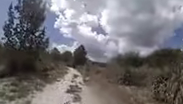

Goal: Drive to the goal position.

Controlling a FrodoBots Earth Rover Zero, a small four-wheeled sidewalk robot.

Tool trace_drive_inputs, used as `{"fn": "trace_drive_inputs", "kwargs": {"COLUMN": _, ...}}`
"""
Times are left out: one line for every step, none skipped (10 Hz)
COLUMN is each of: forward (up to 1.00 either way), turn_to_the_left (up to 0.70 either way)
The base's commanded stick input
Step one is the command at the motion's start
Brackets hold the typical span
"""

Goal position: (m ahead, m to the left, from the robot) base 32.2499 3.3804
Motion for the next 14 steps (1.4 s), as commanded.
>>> {"fn": "trace_drive_inputs", "kwargs": {"forward": 0.85, "turn_to_the_left": 0.09}}
{"fn": "trace_drive_inputs", "kwargs": {"forward": 0.85, "turn_to_the_left": 0.01}}
{"fn": "trace_drive_inputs", "kwargs": {"forward": 0.85, "turn_to_the_left": 0.00}}
{"fn": "trace_drive_inputs", "kwargs": {"forward": 0.85, "turn_to_the_left": 0.00}}
{"fn": "trace_drive_inputs", "kwargs": {"forward": 0.85, "turn_to_the_left": 0.00}}
{"fn": "trace_drive_inputs", "kwargs": {"forward": 0.85, "turn_to_the_left": 0.21}}
{"fn": "trace_drive_inputs", "kwargs": {"forward": 0.85, "turn_to_the_left": 0.27}}
{"fn": "trace_drive_inputs", "kwargs": {"forward": 0.85, "turn_to_the_left": 0.08}}
{"fn": "trace_drive_inputs", "kwargs": {"forward": 0.85, "turn_to_the_left": 0.00}}
{"fn": "trace_drive_inputs", "kwargs": {"forward": 0.85, "turn_to_the_left": 0.00}}
{"fn": "trace_drive_inputs", "kwargs": {"forward": 0.85, "turn_to_the_left": 0.00}}
{"fn": "trace_drive_inputs", "kwargs": {"forward": 0.85, "turn_to_the_left": 0.00}}
{"fn": "trace_drive_inputs", "kwargs": {"forward": 0.85, "turn_to_the_left": 0.00}}
{"fn": "trace_drive_inputs", "kwargs": {"forward": 0.85, "turn_to_the_left": 0.00}}
